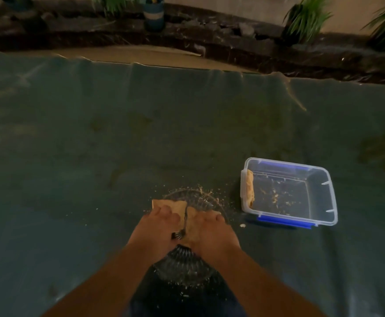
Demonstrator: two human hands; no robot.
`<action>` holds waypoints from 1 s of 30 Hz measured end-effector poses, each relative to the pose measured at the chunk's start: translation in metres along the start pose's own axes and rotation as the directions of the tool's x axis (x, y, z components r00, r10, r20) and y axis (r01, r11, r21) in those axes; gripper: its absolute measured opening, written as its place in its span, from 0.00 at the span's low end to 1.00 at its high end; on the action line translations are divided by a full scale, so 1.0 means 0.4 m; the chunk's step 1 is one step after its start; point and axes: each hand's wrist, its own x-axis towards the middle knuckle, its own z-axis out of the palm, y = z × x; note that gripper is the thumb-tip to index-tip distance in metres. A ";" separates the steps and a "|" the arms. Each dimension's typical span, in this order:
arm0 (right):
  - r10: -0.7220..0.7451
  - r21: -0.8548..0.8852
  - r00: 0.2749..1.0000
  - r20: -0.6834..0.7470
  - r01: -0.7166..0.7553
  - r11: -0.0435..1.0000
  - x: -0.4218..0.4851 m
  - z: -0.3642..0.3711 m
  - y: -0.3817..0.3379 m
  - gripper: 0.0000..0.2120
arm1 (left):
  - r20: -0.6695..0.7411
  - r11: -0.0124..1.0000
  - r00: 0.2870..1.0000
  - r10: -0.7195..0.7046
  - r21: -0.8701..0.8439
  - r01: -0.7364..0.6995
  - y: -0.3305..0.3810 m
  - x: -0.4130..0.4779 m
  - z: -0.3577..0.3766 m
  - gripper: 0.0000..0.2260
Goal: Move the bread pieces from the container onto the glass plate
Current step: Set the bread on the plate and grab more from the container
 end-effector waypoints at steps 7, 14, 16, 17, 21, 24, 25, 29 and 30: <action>-0.108 -0.138 0.993 -0.046 0.101 0.985 0.036 -0.007 0.033 0.25 | 0.018 0.995 1.000 -0.025 0.094 0.023 0.016 0.031 0.010 0.21; -0.174 -0.065 0.979 -0.108 0.168 0.984 0.017 -0.094 0.062 0.23 | -0.007 0.997 0.997 -0.080 0.011 0.080 0.045 0.065 -0.040 0.15; -0.178 -0.002 0.943 -0.283 0.185 0.983 0.001 -0.146 0.100 0.17 | -0.092 0.993 0.991 -0.101 -0.068 0.095 0.072 0.095 -0.085 0.13; -0.147 0.053 0.912 -0.384 0.180 0.982 -0.003 -0.170 0.128 0.13 | -0.126 0.984 0.983 -0.131 -0.134 0.114 0.093 0.116 -0.110 0.11; 0.152 0.327 0.829 -0.539 0.039 0.944 0.004 -0.249 0.260 0.08 | -0.164 0.878 0.945 -0.283 -0.442 0.186 0.201 0.208 -0.197 0.11; 0.364 0.536 0.895 -0.258 -0.181 0.824 0.049 -0.265 0.367 0.10 | -0.122 0.839 0.949 -0.291 -0.509 0.192 0.293 0.267 -0.239 0.16; 0.383 0.587 0.913 -0.139 -0.236 0.775 0.062 -0.263 0.392 0.09 | -0.098 0.837 0.951 -0.293 -0.507 0.206 0.320 0.282 -0.248 0.18; 0.307 0.742 0.952 0.012 -0.214 0.636 0.074 -0.249 0.436 0.04 | -0.015 0.823 0.950 -0.311 -0.504 0.261 0.386 0.324 -0.252 0.23; 0.248 0.775 0.968 0.043 -0.189 0.603 0.074 -0.244 0.443 0.06 | -0.007 0.815 0.946 -0.323 -0.510 0.275 0.394 0.330 -0.247 0.24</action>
